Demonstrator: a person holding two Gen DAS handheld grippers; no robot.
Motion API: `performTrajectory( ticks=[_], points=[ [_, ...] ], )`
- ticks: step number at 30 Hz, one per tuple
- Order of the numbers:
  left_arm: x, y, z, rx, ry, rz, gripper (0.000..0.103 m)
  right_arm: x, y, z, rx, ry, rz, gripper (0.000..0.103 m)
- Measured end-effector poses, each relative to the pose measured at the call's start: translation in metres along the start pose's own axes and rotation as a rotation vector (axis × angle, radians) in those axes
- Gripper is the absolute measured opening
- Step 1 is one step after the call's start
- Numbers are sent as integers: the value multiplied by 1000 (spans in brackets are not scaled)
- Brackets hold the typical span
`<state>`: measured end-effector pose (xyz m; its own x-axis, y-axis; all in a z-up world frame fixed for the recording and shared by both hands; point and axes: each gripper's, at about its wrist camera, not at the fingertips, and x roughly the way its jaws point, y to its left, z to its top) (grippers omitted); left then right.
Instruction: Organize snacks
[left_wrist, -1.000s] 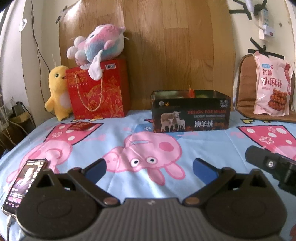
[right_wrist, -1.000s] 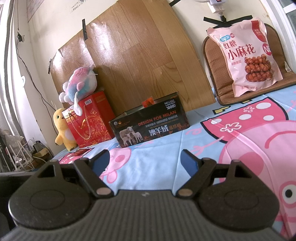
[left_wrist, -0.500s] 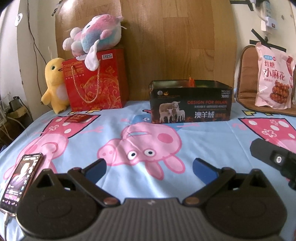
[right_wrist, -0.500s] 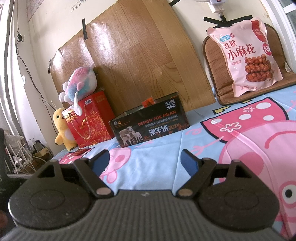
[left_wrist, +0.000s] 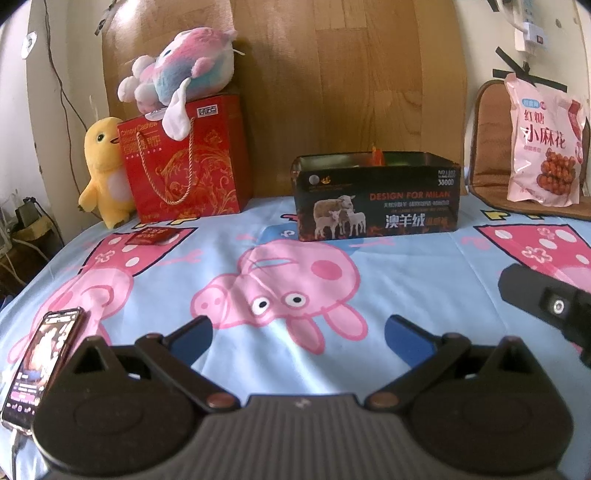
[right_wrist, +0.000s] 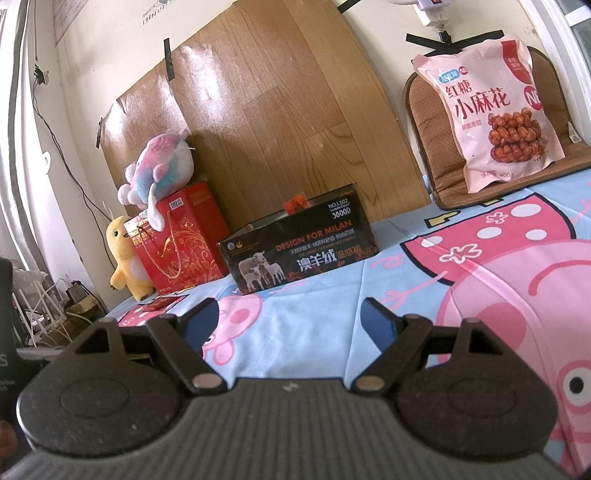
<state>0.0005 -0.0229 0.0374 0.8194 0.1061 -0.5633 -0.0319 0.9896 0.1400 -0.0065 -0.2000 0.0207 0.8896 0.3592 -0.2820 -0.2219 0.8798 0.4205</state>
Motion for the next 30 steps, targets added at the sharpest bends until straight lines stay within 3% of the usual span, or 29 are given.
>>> performTrajectory(
  ticks=[30],
  points=[
    [-3, 0, 2, 16, -23, 38, 103, 0, 0, 0, 1, -1, 2, 86]
  ],
)
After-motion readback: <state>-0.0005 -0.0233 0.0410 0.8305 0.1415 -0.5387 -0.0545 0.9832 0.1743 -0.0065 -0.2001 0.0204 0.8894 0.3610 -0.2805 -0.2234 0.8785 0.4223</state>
